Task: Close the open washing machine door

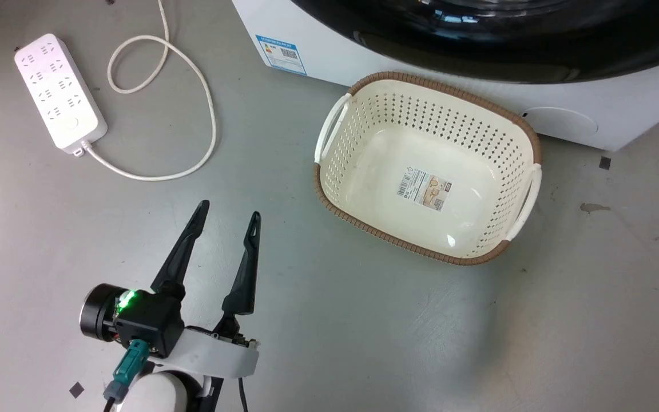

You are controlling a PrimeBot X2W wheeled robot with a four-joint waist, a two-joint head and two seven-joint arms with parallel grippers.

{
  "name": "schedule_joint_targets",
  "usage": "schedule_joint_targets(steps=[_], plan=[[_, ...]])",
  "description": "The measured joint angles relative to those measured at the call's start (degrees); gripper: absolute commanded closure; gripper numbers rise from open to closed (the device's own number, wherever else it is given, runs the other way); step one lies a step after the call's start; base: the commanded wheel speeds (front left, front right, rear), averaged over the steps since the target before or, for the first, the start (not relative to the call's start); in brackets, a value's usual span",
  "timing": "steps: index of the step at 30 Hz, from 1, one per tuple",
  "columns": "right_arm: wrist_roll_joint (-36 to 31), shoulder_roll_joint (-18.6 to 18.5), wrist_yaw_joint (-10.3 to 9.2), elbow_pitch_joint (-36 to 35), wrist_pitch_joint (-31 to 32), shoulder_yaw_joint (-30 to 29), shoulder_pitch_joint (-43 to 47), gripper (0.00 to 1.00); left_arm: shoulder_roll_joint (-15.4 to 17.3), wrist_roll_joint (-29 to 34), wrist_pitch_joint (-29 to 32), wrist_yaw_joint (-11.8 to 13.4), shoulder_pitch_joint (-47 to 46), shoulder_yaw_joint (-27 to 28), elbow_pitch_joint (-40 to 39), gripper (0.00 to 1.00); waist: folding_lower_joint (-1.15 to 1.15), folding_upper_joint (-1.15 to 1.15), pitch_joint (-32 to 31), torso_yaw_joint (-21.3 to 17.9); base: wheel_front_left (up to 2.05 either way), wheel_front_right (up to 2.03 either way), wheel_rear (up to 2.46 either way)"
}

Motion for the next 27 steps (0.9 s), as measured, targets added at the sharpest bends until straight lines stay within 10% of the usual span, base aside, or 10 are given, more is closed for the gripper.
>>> schedule_joint_targets(steps=[16,17,18,19,27], plan=[[0.8,1.8,-0.56,6.0,-7.5,0.4,4.4,1.00,-1.3,0.1,0.0,-0.7,0.6,2.2,2.5,0.00,-0.01,0.00,-7.2,-1.3,0.00,0.00,0.00],[1.4,2.3,-0.57,5.7,-8.0,0.7,6.3,0.72,-1.4,0.1,0.0,-0.8,1.1,2.4,2.7,0.00,-0.01,0.00,-8.3,-1.4,0.00,0.00,0.00],[1.8,2.6,-0.57,5.3,-8.9,0.8,8.3,0.09,-1.4,0.1,0.0,-0.8,1.6,2.5,3.0,0.00,-0.01,0.00,-9.5,-1.6,0.00,0.00,0.00],[2.0,3.2,-0.57,4.5,-9.8,0.8,10.3,0.00,-1.4,0.1,0.0,-0.8,2.1,2.7,3.3,0.00,-0.01,0.00,-10.7,-1.8,0.00,0.00,0.00],[4.7,8.5,-0.57,-7.4,-12.0,0.3,27.0,0.00,-1.5,0.1,0.0,-0.8,5.6,4.4,5.8,0.00,-0.02,0.00,-20.1,-4.3,0.00,0.00,0.00]])
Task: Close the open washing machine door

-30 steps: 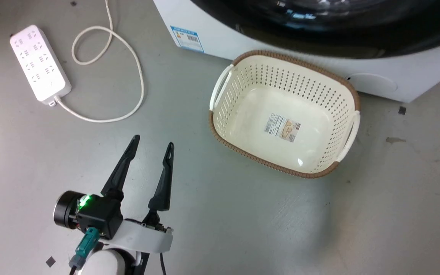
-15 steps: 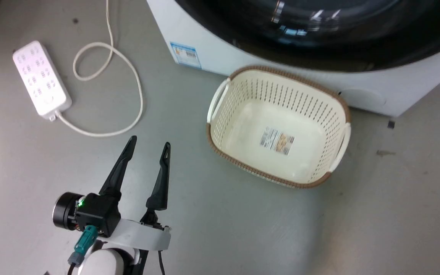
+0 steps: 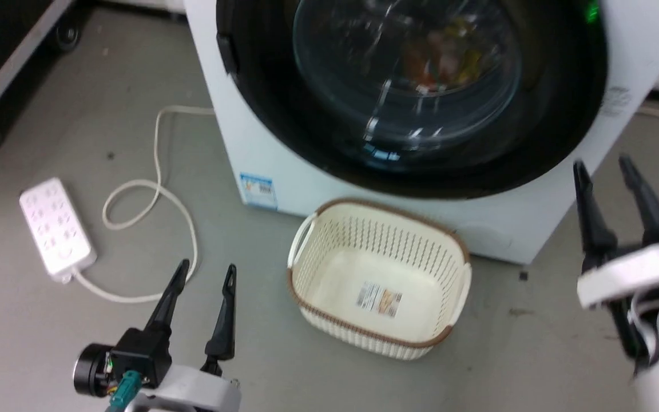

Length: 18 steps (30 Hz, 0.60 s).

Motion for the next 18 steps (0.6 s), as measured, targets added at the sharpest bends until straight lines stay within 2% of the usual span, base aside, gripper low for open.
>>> schedule_joint_targets(steps=[3,8,13,18], plan=[[-1.2,3.4,0.00,-7.0,-0.6,-2.6,8.2,0.00,0.0,-0.1,0.0,0.0,1.4,0.3,1.1,0.00,-0.01,0.00,-3.7,-1.4,0.00,0.00,0.00],[-3.7,6.8,0.00,-13.2,-0.9,-4.6,15.4,0.00,0.3,0.0,0.0,-0.1,2.2,-0.6,3.0,0.00,0.01,0.00,-6.3,-2.8,0.00,0.00,0.00],[-7.6,8.3,0.00,-18.9,-1.3,-4.7,22.2,0.00,0.3,0.4,0.0,-0.1,2.8,-1.3,4.3,0.00,0.01,0.00,-8.1,-4.1,0.00,0.00,0.00],[-8.6,8.5,-0.01,-19.5,-2.1,-4.6,27.4,0.00,0.3,0.3,0.0,0.0,2.8,-1.8,5.7,0.00,0.02,0.00,-8.6,-4.1,0.00,0.00,0.00]])
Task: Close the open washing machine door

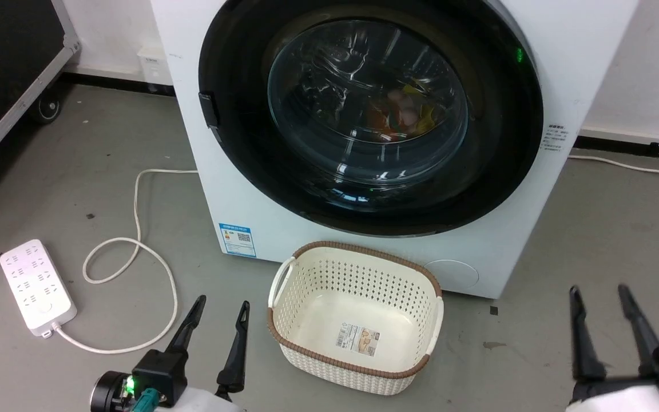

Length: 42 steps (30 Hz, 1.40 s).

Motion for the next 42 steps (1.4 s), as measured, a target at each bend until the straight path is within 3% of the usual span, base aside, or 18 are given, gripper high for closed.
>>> schedule_joint_targets(steps=[12,13,42], plan=[[0.5,0.2,0.01,1.6,-0.6,1.7,3.4,0.00,0.0,-1.0,0.0,0.3,0.0,0.3,1.8,0.00,0.00,0.00,-0.6,-0.2,0.00,0.00,0.00],[0.6,0.2,0.01,1.6,-0.6,1.6,3.4,1.00,0.1,-1.0,0.0,0.3,0.0,0.1,2.2,1.00,0.01,0.00,-0.6,-0.1,0.00,0.00,0.00],[-0.1,0.2,0.01,1.5,2.0,2.6,2.9,1.00,-0.2,-0.3,2.6,1.0,0.0,1.1,0.6,1.00,0.01,0.00,-0.1,-1.2,0.00,0.00,0.00]])
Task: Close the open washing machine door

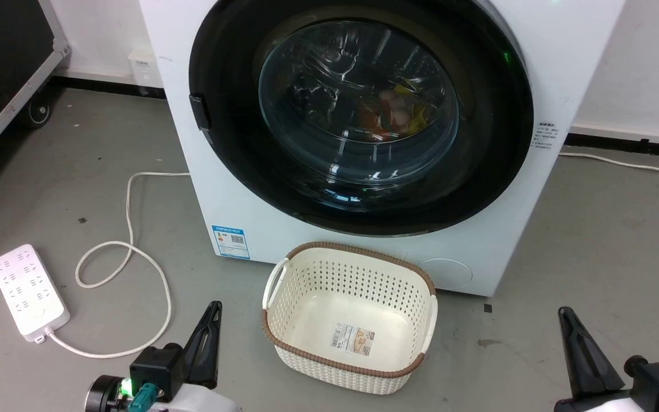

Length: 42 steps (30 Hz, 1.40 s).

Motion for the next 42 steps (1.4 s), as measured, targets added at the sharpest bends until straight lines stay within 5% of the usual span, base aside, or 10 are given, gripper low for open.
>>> schedule_joint_targets(steps=[42], plan=[[-1.9,0.0,0.00,-0.6,5.0,1.8,-1.7,1.00,-0.5,2.5,5.1,1.8,0.0,2.0,-3.7,1.00,0.00,0.00,0.8,-1.8,0.00,0.00,0.00]])
